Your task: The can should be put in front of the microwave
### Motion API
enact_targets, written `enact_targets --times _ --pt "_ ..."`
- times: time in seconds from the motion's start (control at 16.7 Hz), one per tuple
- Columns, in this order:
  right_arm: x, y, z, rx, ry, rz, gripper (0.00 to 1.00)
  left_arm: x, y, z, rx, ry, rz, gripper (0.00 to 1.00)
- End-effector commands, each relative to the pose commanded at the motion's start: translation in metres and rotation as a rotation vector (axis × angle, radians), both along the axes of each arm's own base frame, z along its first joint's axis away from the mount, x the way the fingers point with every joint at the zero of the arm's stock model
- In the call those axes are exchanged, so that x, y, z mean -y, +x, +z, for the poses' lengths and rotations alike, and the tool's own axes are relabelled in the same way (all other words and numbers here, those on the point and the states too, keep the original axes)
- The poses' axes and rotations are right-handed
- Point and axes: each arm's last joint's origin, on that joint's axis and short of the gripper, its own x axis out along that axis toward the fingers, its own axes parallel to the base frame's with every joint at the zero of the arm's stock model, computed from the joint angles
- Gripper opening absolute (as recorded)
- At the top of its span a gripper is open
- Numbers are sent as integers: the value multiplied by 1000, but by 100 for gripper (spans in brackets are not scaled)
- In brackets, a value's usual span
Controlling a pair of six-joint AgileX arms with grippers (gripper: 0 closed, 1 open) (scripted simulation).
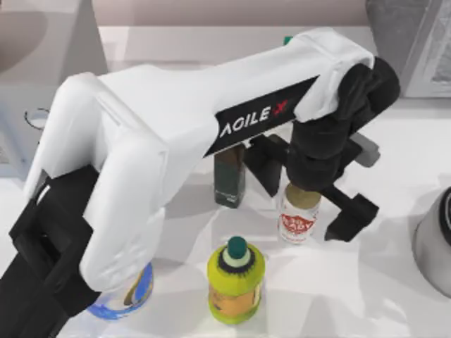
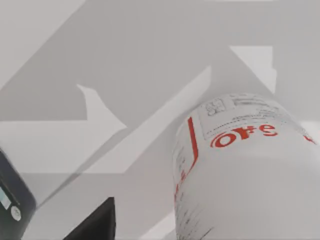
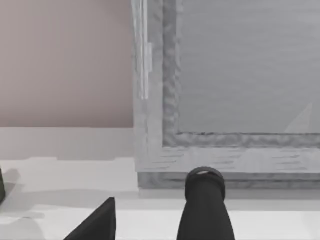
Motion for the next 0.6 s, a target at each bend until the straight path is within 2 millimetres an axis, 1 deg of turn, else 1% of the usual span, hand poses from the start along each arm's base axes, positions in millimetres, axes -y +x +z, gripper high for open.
enact_targets --times 0.24,0.6 --pt "0 0 0 0 0 0 100 -1 1 -1 0 0 1 100" --pt "0 0 0 0 0 0 100 -1 1 -1 0 0 1 55"
